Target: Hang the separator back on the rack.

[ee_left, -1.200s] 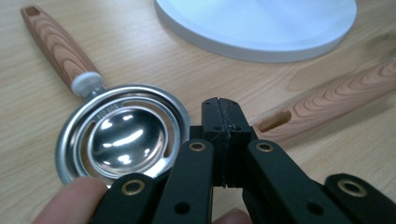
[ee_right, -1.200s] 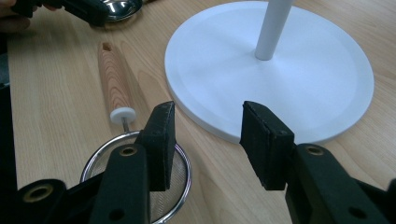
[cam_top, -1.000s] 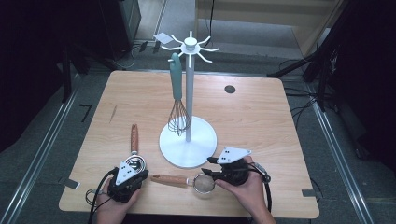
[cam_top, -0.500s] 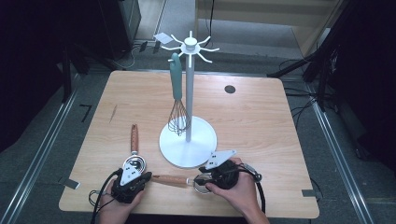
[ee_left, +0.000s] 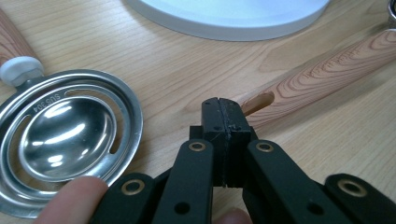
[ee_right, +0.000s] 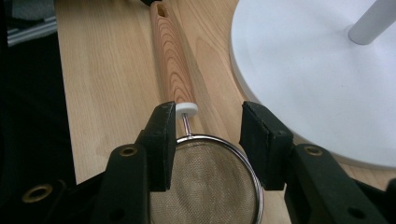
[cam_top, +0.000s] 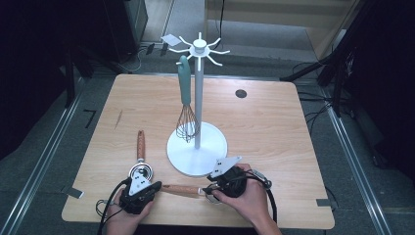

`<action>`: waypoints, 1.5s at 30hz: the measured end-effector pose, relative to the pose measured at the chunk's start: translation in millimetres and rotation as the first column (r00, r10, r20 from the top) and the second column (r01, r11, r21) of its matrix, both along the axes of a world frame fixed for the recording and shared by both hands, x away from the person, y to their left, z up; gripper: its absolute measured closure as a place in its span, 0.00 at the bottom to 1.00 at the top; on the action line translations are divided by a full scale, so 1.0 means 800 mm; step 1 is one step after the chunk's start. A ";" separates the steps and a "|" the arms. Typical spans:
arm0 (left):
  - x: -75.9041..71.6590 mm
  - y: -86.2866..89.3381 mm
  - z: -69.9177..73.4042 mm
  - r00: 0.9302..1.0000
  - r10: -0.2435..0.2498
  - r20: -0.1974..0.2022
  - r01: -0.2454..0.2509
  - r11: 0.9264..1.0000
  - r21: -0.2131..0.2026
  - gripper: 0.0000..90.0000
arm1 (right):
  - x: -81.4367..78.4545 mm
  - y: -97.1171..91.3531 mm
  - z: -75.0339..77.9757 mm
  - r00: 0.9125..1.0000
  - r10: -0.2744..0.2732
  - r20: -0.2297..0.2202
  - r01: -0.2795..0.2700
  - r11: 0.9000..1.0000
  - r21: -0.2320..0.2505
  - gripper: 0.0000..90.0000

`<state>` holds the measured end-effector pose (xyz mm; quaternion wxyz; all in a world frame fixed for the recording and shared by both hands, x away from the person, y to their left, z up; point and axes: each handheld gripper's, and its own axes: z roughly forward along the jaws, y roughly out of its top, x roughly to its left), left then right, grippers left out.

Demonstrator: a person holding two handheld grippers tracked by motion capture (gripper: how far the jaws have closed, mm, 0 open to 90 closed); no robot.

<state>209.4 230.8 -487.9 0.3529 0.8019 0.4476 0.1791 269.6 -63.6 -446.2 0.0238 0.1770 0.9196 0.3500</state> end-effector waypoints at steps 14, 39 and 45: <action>-0.003 -0.014 -0.003 1.000 -0.019 0.006 0.019 1.000 0.003 1.00 | 0.007 0.020 0.004 0.997 0.065 -0.037 -0.070 0.983 -0.168 0.68; -0.005 -0.030 -0.004 0.999 -0.053 0.011 0.053 0.999 0.005 1.00 | 0.015 0.060 -0.002 0.977 0.167 -0.130 -0.204 0.907 -0.370 0.69; -0.005 -0.034 -0.004 0.998 -0.060 0.015 0.060 0.998 0.009 1.00 | 0.017 0.059 -0.006 0.974 0.167 -0.156 -0.216 0.893 -0.394 0.71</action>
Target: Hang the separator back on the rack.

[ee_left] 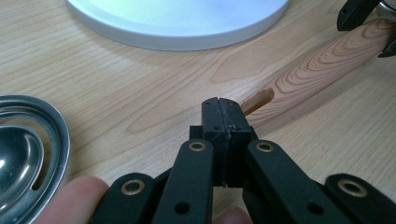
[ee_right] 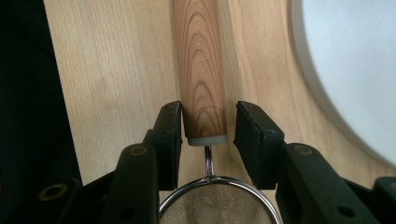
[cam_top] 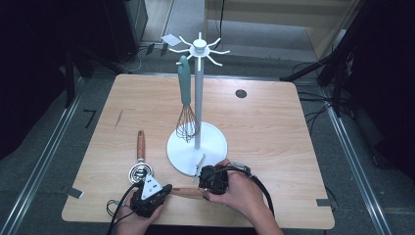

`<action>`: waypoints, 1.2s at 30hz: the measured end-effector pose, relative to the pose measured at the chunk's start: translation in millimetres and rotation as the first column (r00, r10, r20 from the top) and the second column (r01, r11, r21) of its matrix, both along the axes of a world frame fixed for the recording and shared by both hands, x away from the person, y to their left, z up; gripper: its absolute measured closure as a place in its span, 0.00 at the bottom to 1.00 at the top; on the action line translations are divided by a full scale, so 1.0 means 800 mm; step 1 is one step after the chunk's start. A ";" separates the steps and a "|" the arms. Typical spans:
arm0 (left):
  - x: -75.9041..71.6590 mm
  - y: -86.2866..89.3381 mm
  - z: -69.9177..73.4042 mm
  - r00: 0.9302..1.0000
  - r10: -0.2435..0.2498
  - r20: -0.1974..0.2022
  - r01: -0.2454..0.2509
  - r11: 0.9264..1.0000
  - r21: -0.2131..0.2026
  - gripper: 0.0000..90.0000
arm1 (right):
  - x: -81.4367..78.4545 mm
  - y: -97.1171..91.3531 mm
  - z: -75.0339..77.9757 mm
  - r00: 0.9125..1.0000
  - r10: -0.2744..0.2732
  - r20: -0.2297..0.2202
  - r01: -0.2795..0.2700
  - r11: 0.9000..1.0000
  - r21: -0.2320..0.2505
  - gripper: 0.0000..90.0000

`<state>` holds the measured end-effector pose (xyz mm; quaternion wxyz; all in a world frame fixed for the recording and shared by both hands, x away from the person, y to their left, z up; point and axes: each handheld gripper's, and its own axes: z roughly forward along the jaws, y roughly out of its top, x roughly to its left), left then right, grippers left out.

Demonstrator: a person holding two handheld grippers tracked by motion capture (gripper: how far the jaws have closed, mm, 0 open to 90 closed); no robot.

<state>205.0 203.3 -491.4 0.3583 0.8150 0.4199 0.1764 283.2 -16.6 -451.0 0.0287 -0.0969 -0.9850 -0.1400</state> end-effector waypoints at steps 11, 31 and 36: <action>0.000 0.002 0.001 1.000 -0.003 0.004 0.003 1.000 -0.014 1.00 | 0.003 0.007 -0.010 1.000 0.022 -0.021 -0.022 0.999 -0.039 0.75; 0.017 0.108 0.031 0.922 0.371 0.110 -0.344 0.916 -0.206 0.39 | -0.004 -0.020 0.014 0.996 -0.055 0.075 0.049 0.996 0.076 0.79; 0.025 0.134 0.030 0.891 0.442 0.105 -0.415 0.886 -0.205 0.31 | -0.001 -0.036 0.023 0.987 -0.128 0.098 0.114 0.984 0.139 0.79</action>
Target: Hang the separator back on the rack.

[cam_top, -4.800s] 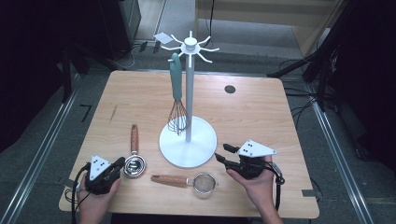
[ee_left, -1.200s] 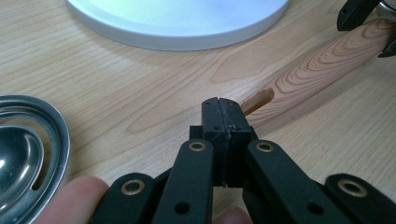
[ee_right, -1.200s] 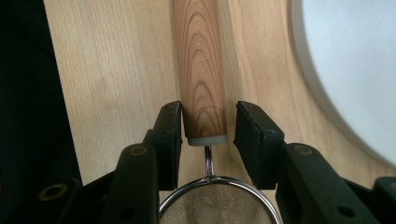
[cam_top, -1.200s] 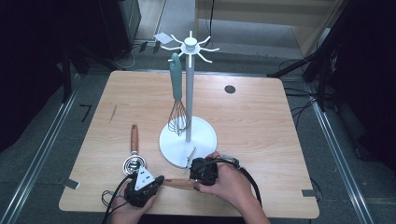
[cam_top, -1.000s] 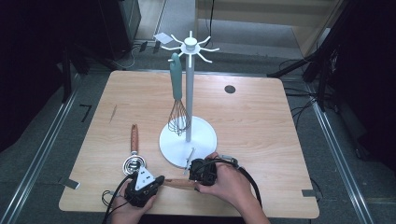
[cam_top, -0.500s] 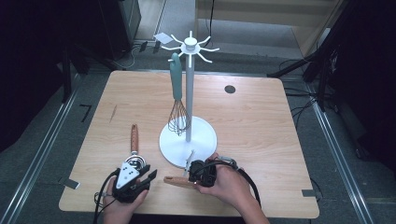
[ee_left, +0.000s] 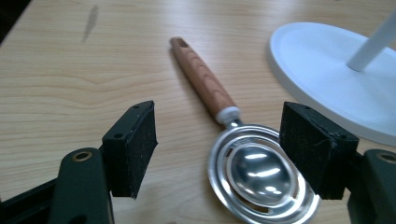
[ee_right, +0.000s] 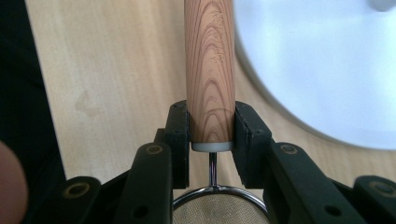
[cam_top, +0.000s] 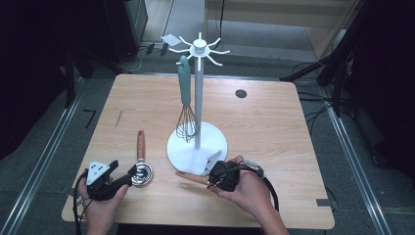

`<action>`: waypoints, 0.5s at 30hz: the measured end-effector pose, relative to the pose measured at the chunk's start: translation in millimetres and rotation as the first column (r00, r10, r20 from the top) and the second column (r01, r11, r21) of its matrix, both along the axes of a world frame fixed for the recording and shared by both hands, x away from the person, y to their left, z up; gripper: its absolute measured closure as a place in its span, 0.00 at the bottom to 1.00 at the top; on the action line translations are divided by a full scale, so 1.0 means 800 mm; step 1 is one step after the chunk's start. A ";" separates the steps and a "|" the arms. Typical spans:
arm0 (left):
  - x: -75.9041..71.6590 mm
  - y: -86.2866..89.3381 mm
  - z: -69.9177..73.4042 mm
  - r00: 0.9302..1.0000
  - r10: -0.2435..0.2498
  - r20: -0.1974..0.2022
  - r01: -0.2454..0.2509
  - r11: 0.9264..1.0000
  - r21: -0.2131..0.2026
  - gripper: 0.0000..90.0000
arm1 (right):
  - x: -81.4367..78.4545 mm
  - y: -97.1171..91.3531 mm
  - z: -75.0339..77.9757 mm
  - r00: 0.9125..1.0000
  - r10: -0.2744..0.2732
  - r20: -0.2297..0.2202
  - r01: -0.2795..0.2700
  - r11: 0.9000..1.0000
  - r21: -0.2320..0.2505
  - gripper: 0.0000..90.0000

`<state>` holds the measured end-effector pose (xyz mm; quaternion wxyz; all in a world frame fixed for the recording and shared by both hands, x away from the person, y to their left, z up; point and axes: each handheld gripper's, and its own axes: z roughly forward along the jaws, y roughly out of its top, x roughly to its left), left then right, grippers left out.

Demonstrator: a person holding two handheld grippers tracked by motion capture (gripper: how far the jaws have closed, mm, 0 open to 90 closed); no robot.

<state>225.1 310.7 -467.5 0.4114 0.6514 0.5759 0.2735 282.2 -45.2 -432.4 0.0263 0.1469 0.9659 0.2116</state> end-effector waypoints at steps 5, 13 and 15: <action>0.006 0.011 -0.003 0.999 0.026 -0.020 -0.026 1.000 0.006 0.28 | 0.004 -0.011 0.003 1.000 -0.027 0.011 0.027 0.999 0.024 0.79; 0.013 0.021 -0.006 0.995 0.076 -0.058 -0.075 0.997 0.025 0.15 | 0.009 -0.030 0.011 0.995 -0.099 0.030 0.096 0.992 0.087 0.79; 0.013 0.023 -0.006 0.995 0.079 -0.058 -0.078 0.997 0.024 0.14 | 0.010 -0.034 0.011 0.993 -0.113 0.035 0.110 0.989 0.095 0.79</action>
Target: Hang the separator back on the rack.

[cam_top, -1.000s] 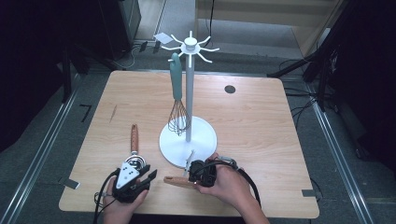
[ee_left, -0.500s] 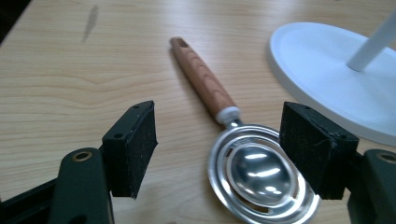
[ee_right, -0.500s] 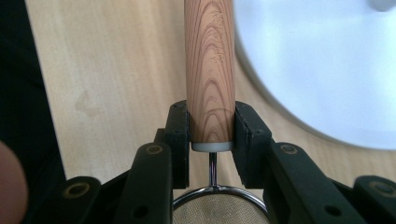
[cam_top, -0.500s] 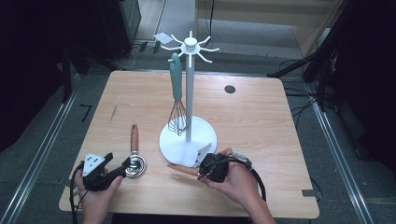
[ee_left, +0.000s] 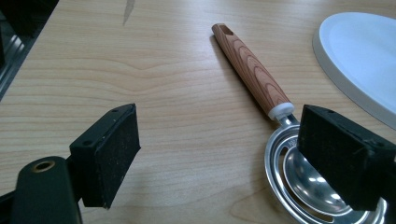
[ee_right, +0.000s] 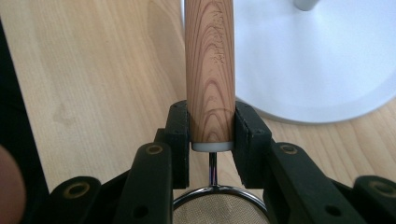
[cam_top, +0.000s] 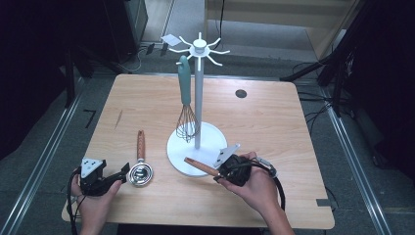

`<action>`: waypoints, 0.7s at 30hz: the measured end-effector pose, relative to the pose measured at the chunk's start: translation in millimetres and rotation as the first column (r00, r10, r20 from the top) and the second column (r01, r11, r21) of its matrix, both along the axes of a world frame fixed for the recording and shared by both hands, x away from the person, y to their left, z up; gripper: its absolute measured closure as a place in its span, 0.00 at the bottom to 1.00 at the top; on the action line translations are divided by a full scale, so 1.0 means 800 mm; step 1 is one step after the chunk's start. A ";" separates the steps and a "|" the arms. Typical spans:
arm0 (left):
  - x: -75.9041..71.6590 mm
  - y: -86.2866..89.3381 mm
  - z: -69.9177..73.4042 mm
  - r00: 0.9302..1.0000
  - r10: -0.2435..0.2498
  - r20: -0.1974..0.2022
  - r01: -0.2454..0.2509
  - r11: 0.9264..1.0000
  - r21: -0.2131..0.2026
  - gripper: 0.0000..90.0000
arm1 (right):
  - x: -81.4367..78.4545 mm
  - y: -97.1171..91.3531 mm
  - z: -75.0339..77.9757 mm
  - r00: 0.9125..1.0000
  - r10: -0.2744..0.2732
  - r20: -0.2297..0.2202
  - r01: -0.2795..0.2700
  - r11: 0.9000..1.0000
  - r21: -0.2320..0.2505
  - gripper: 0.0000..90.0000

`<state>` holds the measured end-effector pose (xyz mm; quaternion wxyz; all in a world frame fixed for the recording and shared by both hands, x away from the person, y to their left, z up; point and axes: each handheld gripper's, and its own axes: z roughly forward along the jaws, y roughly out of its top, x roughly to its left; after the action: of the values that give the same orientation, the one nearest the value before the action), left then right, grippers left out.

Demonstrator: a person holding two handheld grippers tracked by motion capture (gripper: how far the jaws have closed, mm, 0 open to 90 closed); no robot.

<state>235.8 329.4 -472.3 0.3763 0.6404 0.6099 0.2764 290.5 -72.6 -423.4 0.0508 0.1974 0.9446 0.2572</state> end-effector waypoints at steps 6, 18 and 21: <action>0.002 0.006 -0.001 1.000 0.007 -0.005 -0.007 1.000 -0.004 0.11 | 0.005 -0.014 0.000 0.999 -0.042 0.011 0.042 0.999 0.021 0.79; 0.001 0.009 -0.002 0.999 -0.045 0.002 0.045 0.999 -0.018 0.00 | 0.012 -0.044 0.004 0.987 -0.154 0.040 0.150 0.983 0.103 0.79; 0.002 0.012 -0.003 0.999 -0.044 0.001 0.044 0.999 -0.015 0.00 | 0.013 -0.048 0.005 0.984 -0.169 0.048 0.162 0.980 0.116 0.79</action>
<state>237.5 338.6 -474.4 0.3872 0.6506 0.5977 0.2636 300.8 -110.8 -419.3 0.0883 0.2702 0.9072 0.3101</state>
